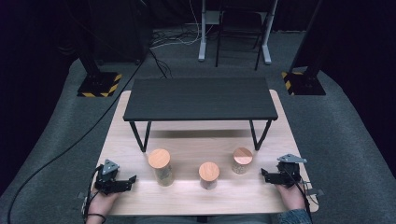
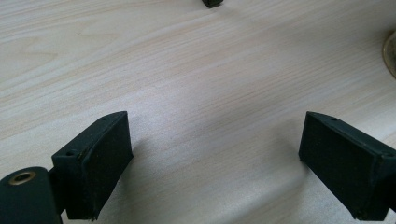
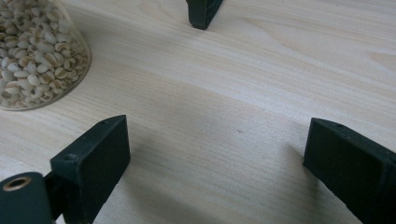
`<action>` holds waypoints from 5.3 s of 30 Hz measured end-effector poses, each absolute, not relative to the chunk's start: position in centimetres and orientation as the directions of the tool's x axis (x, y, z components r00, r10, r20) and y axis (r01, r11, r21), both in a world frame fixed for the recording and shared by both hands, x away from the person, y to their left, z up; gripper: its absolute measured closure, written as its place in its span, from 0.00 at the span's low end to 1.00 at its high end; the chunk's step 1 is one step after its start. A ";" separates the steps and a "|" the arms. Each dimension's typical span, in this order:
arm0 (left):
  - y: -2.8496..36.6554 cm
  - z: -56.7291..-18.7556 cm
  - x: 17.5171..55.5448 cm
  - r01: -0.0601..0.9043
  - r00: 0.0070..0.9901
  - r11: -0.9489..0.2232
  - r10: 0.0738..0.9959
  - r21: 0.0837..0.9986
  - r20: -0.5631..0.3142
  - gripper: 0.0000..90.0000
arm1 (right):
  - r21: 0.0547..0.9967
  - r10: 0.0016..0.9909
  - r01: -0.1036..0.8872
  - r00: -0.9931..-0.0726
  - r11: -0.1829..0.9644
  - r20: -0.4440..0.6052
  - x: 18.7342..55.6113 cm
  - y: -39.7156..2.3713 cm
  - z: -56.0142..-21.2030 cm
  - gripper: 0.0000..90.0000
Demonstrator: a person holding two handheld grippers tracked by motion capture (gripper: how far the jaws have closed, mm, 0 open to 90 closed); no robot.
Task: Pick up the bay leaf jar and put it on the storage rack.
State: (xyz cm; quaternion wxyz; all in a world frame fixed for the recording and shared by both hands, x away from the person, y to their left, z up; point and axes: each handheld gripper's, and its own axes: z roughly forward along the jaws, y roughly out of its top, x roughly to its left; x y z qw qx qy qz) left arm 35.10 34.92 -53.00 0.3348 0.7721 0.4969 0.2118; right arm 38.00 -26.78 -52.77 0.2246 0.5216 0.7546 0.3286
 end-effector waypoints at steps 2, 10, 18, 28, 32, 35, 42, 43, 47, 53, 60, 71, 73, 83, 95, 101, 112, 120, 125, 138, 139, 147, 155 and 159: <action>34.9 -53.0 35.1 0.625 0.417 -0.283 0.909 0.727 -0.005 0.10 | 0.731 0.935 0.640 -0.354 0.236 0.008 38.0 -26.8 -52.8 0.07; 34.9 -53.0 35.1 0.628 0.411 -0.279 0.912 0.727 -0.005 0.10 | 0.730 0.935 0.640 -0.353 0.238 0.004 38.0 -26.7 -52.8 0.07; 34.9 -53.0 35.2 0.626 0.416 -0.283 0.909 0.727 -0.005 0.09 | 0.730 0.937 0.642 -0.350 0.236 0.004 38.0 -26.7 -52.8 0.07; 34.9 -53.0 35.2 0.624 0.423 -0.289 0.906 0.726 -0.004 0.10 | 0.729 0.937 0.642 -0.349 0.236 0.005 38.0 -26.7 -52.8 0.06; 35.0 -52.9 35.1 0.621 0.426 -0.257 0.904 0.740 -0.043 0.10 | 0.729 0.937 0.642 -0.350 0.236 0.005 38.0 -26.7 -52.8 0.06; 35.1 -52.6 35.1 0.613 0.427 -0.251 0.903 0.749 -0.046 0.10 | 0.730 0.936 0.641 -0.351 0.237 0.004 38.0 -26.7 -52.8 0.06; 35.8 -50.9 34.4 0.568 0.429 -0.208 0.901 0.797 -0.071 0.11 | 0.730 0.936 0.641 -0.351 0.237 0.004 38.0 -26.7 -52.8 0.06; 35.9 -50.7 34.4 0.564 0.430 -0.208 0.900 0.799 -0.069 0.11 | 0.730 0.936 0.641 -0.351 0.237 0.004 38.0 -26.7 -52.8 0.06; 35.9 -49.9 34.0 0.544 0.442 -0.206 0.894 0.813 -0.069 0.11 | 0.730 0.936 0.641 -0.351 0.237 0.004 38.0 -26.7 -52.8 0.06; 35.6 -48.8 33.6 0.521 0.468 -0.226 0.882 0.823 -0.054 0.11 | 0.730 0.936 0.641 -0.351 0.237 0.004 38.0 -26.7 -52.8 0.06; 35.0 -47.5 33.0 0.489 0.498 -0.247 0.866 0.837 -0.035 0.11 | 0.730 0.937 0.641 -0.350 0.237 0.004 38.0 -26.7 -52.8 0.06; 34.2 -45.9 32.4 0.458 0.527 -0.234 0.848 0.857 -0.050 0.11 | 0.730 0.937 0.642 -0.350 0.237 0.004 38.0 -26.7 -52.8 0.06; 34.1 -45.7 32.2 0.451 0.532 -0.232 0.845 0.862 -0.051 0.11 | 0.730 0.937 0.642 -0.350 0.236 0.004 38.0 -26.7 -52.8 0.06; 33.3 -44.5 31.6 0.420 0.564 -0.240 0.825 0.875 -0.045 0.11 | 0.730 0.937 0.642 -0.349 0.236 0.004 38.0 -26.7 -52.8 0.06; 32.1 -43.5 31.1 0.389 0.604 -0.253 0.796 0.886 -0.038 0.11 | 0.730 0.937 0.642 -0.349 0.236 0.004 38.0 -26.7 -52.8 0.06; 31.5 -43.4 31.0 0.387 0.619 -0.259 0.785 0.885 -0.041 0.11 | 0.730 0.937 0.642 -0.349 0.236 0.004 38.0 -26.7 -52.8 0.06; 29.3 -43.4 30.9 0.373 0.658 -0.304 0.753 0.877 -0.019 0.11 | 0.730 0.937 0.642 -0.349 0.236 0.004 38.0 -26.7 -52.8 0.06; 28.1 -43.6 30.9 0.368 0.667 -0.315 0.745 0.875 -0.012 0.11 | 0.730 0.937 0.642 -0.348 0.236 0.004 38.0 -26.6 -52.8 0.06; 27.4 -43.6 31.1 0.365 0.660 -0.313 0.751 0.877 -0.007 0.11 | 0.730 0.938 0.642 -0.347 0.235 0.004 38.0 -26.6 -52.8 0.06; 25.6 -44.7 32.2 0.366 0.654 -0.310 0.756 0.877 -0.005 0.11 | 0.729 0.938 0.643 -0.346 0.233 0.004 38.0 -26.6 -52.8 0.06; 25.4 -44.8 32.3 0.367 0.655 -0.312 0.755 0.877 -0.006 0.11 | 0.729 0.938 0.643 -0.345 0.233 0.004 38.0 -26.6 -52.8 0.06; 24.1 -45.7 33.1 0.357 0.665 -0.315 0.746 0.879 -0.003 0.11 | 0.729 0.939 0.644 -0.345 0.233 0.004 38.0 -26.6 -52.8 0.06; 23.1 -46.4 33.8 0.366 0.660 -0.322 0.751 0.873 0.000 0.11 | 0.729 0.939 0.643 -0.345 0.233 0.004 38.0 -26.6 -52.8 0.06; 22.6 -46.8 34.1 0.372 0.659 -0.320 0.752 0.871 -0.005 0.13 | 0.729 0.939 0.644 -0.345 0.233 0.004 38.0 -26.6 -52.8 0.06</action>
